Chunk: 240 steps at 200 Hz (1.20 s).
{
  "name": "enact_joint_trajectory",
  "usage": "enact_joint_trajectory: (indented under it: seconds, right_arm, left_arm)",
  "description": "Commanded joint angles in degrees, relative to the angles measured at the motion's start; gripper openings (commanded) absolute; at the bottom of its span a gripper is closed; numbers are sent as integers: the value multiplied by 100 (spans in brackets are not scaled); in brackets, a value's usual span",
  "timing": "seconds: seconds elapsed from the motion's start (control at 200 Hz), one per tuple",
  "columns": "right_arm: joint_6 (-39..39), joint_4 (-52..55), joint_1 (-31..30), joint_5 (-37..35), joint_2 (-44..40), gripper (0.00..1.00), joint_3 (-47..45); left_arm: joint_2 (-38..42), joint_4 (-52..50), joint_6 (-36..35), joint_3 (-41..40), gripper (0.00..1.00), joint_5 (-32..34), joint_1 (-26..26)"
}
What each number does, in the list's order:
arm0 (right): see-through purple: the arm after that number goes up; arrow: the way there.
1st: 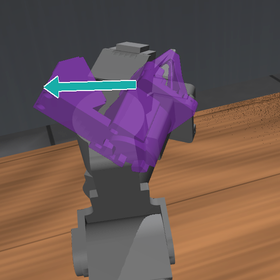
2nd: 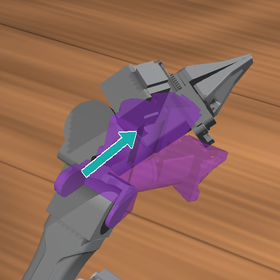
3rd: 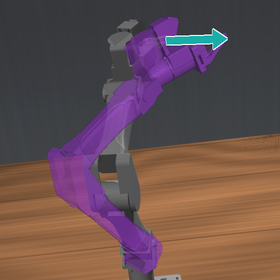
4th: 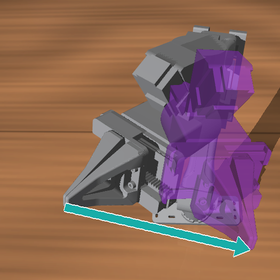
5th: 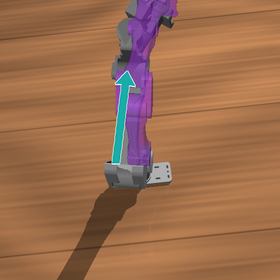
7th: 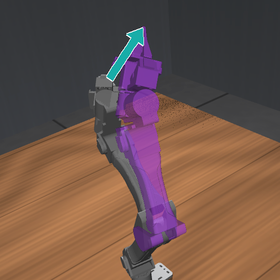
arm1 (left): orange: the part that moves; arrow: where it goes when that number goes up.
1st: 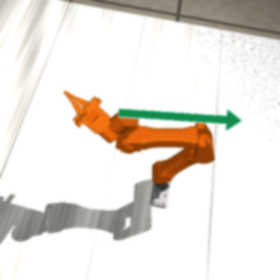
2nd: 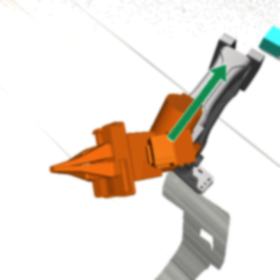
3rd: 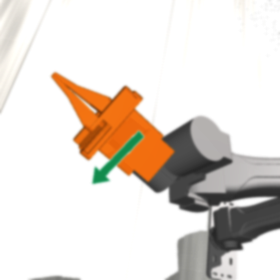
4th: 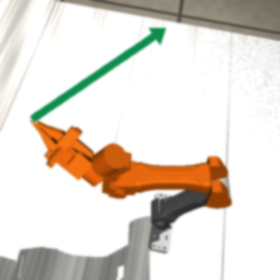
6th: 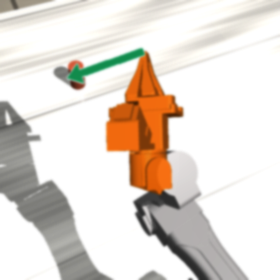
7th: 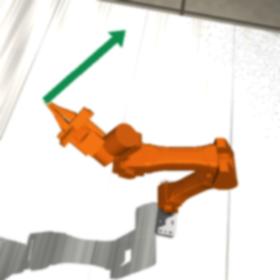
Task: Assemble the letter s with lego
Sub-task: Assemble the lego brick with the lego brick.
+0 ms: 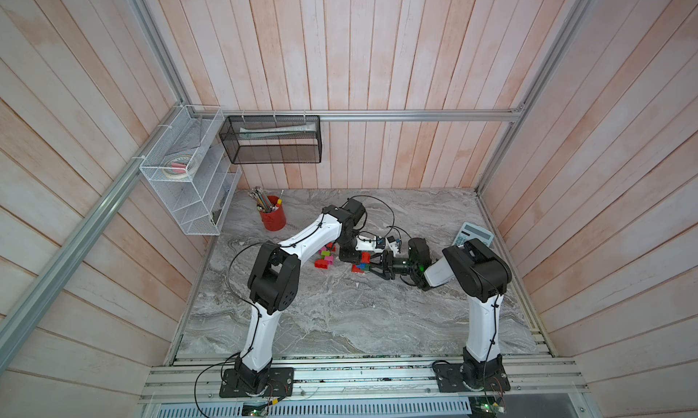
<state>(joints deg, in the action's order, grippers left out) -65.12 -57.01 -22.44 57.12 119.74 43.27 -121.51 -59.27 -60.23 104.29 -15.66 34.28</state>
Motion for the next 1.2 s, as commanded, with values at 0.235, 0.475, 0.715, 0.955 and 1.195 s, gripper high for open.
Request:
enact_joint_trajectory:
  seconds: [0.235, 0.475, 0.715, 0.955, 1.195]
  right_arm:
    - [100, -63, 75, 153, 102, 66, -190]
    - [470, 258, 197, 177, -77, 68, -317]
    - [1163, 860, 370, 154, -409, 68, -439]
    - [2542, 1694, 426, -74, -882, 68, -460]
    - [3752, 603, 418, -594, -1390, 68, -1070]
  left_arm:
    - [-30, 23, 37, -4, 48, -152, 6]
    - [52, 33, 55, -27, 57, -180, 6]
    - [176, 43, 152, -25, 72, -216, 9]
    - [342, 44, 277, -32, 78, -273, -13]
    - [918, 435, 622, -295, 83, -692, -109]
